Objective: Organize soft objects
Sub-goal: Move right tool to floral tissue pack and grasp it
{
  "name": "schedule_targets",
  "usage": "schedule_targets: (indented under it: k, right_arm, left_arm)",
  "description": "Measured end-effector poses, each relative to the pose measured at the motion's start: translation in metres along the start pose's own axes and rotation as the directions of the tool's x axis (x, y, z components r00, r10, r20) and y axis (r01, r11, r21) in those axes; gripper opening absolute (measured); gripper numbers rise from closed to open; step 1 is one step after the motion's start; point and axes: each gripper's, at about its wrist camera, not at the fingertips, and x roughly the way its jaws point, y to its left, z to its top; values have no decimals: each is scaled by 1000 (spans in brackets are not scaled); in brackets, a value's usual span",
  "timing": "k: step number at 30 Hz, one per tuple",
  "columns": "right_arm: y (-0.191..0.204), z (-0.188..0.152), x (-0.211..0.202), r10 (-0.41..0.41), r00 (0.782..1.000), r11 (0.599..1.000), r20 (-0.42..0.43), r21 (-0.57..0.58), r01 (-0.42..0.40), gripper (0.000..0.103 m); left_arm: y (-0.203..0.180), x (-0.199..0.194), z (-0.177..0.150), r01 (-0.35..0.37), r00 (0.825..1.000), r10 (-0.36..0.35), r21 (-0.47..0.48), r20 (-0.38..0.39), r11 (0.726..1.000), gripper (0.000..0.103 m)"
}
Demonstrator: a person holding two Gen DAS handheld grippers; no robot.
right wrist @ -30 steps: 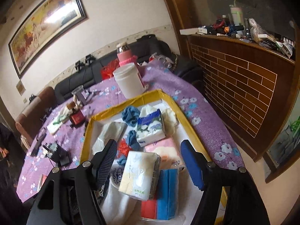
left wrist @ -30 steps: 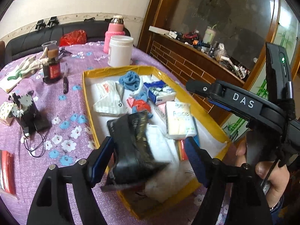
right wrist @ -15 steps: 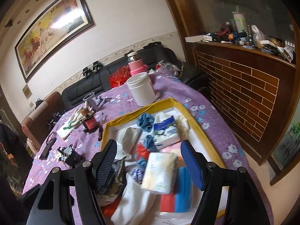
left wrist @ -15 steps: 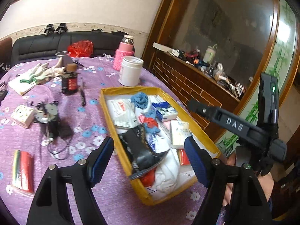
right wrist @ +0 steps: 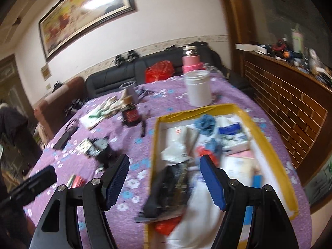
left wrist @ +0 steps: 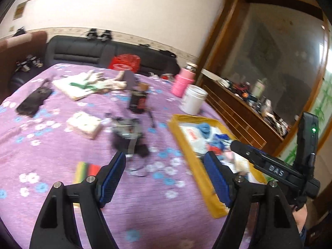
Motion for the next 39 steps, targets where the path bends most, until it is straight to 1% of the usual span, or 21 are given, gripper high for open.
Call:
schedule_targets:
  k: [4,6,9,10,11,13,14,15,16,17,18,19,23,25,27,28,30,31,33,36,39]
  right_arm:
    - [32,-7,15,38,998,998,-40,-52,-41,75]
    - [46,-10,24,54,996,996,-64,-73,-59,75]
    - [67,-17,37,89,990,991,-107,-91,-99,75]
    - [74,-18,40,99,988,989,-119,-98,-111,75]
    - [83,-21,45,108,985,986,-133,-112,-123,75]
    - [98,-24,51,122,980,981,-155,-133,-143,75]
    - [107,-25,55,131,977,977,-168,-145,-156,75]
    - [116,-26,59,142,973,973,-181,-156,-171,75]
    - [125,-26,62,154,969,968,-195,-168,-188,75]
    - [136,-26,66,171,963,961,-209,-181,-210,75]
    - [144,-26,69,184,958,955,-220,-190,-227,75]
    - [153,-24,72,199,953,948,-228,-201,-246,75]
    - [183,-13,91,209,944,935,-254,-232,-269,75]
    - [199,-4,106,195,942,924,-273,-272,-270,75]
    - [217,7,125,189,935,904,-300,-319,-285,75]
    - [226,13,136,184,929,891,-320,-345,-295,75]
    - [244,25,167,139,916,868,-376,-399,-296,75]
    - [249,29,180,123,908,859,-401,-414,-300,75]
    - [259,40,212,86,876,839,-475,-439,-321,75]
    - [262,52,242,48,848,834,-527,-447,-325,75]
    - [265,61,272,11,804,820,-595,-455,-348,75]
  left_arm:
    - [46,-12,-4,-60,998,61,-57,3,997,77]
    - [70,-18,-9,-100,995,100,-88,-4,991,77]
    - [109,-26,-19,-166,986,165,-141,-21,976,77]
    - [126,-31,-23,-211,977,210,-165,-23,964,77]
    - [134,-33,-25,-241,970,241,-176,-23,954,77]
    - [160,-39,-29,-315,948,316,-207,-29,926,77]
    - [173,-40,-30,-338,940,338,-229,-39,913,77]
    - [184,-40,-29,-333,942,330,-257,-53,907,77]
    - [193,-40,-29,-316,948,311,-281,-61,906,77]
    - [197,-40,-27,-317,948,313,-285,-62,905,77]
    - [201,-40,-25,-340,939,338,-275,-59,899,77]
    - [203,-39,-24,-351,935,349,-271,-57,896,77]
    - [213,-34,-25,-311,950,301,-299,-81,902,77]
    - [211,-34,-25,-297,955,289,-301,-72,906,77]
    - [210,-34,-24,-284,958,280,-302,-56,910,77]
    - [209,-35,-24,-276,961,273,-303,-52,912,77]
    - [208,-36,-24,-270,962,269,-304,-47,914,77]
    - [208,-37,-25,-265,963,266,-305,-41,915,77]
    - [207,-41,-25,-255,965,260,-305,-24,918,77]
    - [205,-45,-25,-241,967,255,-308,5,920,77]
    - [203,-49,-26,-232,967,252,-305,26,924,77]
